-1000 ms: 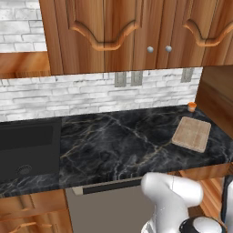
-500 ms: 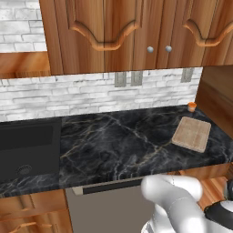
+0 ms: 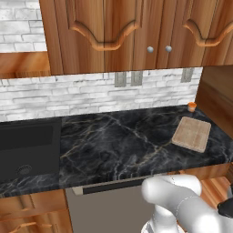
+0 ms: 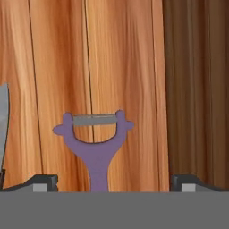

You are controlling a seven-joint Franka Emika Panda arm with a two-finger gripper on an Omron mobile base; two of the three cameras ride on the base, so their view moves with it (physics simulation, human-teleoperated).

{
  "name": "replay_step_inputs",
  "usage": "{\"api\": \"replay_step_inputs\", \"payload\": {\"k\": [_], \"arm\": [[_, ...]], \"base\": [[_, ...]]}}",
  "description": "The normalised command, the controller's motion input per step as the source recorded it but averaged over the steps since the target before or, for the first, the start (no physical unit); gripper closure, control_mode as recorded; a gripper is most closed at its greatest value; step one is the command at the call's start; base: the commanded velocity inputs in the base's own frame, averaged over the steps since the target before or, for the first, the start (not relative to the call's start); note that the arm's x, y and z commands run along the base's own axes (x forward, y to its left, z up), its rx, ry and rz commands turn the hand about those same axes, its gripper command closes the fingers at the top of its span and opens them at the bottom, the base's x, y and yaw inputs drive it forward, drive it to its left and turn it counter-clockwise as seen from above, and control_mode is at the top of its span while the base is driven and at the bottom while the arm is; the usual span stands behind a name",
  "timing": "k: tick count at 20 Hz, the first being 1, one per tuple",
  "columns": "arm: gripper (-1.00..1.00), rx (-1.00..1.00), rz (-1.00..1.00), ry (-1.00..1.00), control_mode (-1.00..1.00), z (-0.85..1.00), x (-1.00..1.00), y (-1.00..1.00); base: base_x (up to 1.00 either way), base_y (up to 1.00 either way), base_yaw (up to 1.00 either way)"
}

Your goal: Open the drawer on the right and place the cutting tools on the cutting board.

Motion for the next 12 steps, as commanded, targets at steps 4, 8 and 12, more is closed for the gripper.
{"api": "replay_step_inputs", "payload": {"k": [4, 8, 12], "arm": [[-1.0, 0.0, 0.0, 0.03, -1.0, -0.3, -0.13, -0.04], [-1.0, 0.0, 0.0, 0.03, -1.0, -0.33, -0.25, 0.0], [-1.0, 0.0, 0.0, 0.01, -1.0, -0.14, -0.02, 0.0]], "base": [[0.0, 0.0, 0.0], [0.0, 0.0, 0.0], [0.0, 0.0, 0.0]]}}
